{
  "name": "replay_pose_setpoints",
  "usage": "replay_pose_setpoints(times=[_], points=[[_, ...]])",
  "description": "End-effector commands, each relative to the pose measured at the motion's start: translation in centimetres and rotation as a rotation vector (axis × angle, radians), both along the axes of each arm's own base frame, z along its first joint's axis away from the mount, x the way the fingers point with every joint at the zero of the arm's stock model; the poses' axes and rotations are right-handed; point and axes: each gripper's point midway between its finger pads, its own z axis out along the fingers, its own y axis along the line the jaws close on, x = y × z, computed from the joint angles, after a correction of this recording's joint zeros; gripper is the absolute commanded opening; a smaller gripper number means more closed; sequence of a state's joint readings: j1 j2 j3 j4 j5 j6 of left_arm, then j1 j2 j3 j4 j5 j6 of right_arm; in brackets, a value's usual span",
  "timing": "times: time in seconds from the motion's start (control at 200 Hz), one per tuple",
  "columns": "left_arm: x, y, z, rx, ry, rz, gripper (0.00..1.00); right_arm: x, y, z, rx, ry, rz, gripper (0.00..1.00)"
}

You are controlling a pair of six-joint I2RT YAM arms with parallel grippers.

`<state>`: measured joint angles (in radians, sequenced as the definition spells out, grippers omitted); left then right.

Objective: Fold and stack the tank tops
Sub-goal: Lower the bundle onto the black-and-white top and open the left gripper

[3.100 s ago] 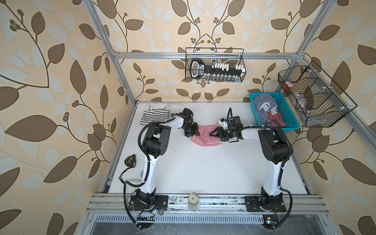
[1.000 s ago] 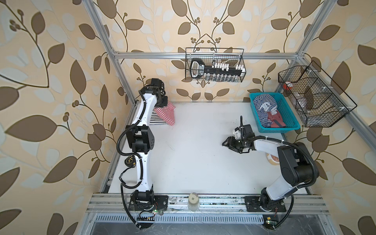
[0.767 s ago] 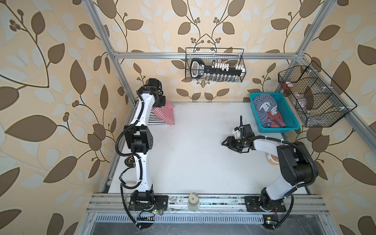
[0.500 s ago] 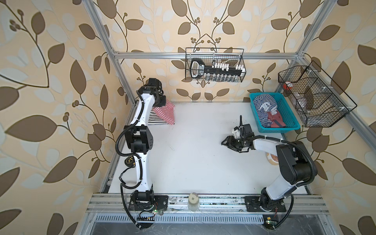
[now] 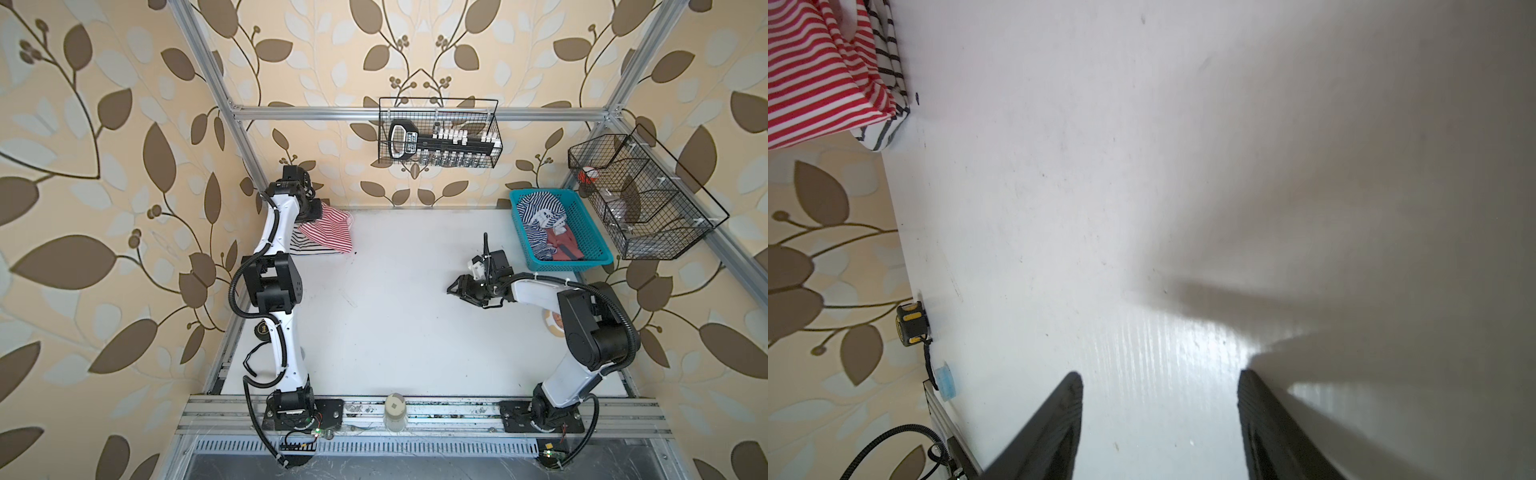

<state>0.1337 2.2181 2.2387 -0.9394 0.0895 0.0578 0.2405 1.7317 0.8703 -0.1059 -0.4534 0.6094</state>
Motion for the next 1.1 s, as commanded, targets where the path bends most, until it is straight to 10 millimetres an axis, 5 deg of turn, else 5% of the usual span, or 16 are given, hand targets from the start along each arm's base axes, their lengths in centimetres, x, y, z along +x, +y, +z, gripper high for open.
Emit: replay_pose_setpoints(times=[0.0,0.445,0.53,0.615,0.79,0.925,1.095], points=[[1.3,0.3,-0.1,-0.013,-0.053,-0.042,0.00,-1.3,0.0,-2.2,-0.042,0.089,0.005,0.61],[2.6,3.8,-6.9,-0.042,0.024,0.028,0.01,-1.2,1.5,-3.5,-0.073,0.131,0.038,0.61],[2.5,4.9,-7.5,-0.039,0.032,0.061,0.41,-1.1,1.7,-3.5,-0.077,0.132,0.046,0.61],[2.5,6.0,-7.3,-0.029,0.027,0.106,0.66,-1.1,1.9,-3.3,-0.077,0.129,0.052,0.61],[2.5,7.6,-4.4,0.005,-0.033,0.168,0.97,-1.1,1.9,-2.6,-0.076,0.115,0.058,0.61],[1.9,7.7,-0.3,0.002,-0.098,0.196,0.99,-1.1,1.8,-0.9,-0.075,0.076,0.064,0.61],[-1.4,5.7,7.8,-0.049,-0.235,0.210,0.99,-0.1,0.1,5.2,-0.085,-0.101,0.060,0.62]])
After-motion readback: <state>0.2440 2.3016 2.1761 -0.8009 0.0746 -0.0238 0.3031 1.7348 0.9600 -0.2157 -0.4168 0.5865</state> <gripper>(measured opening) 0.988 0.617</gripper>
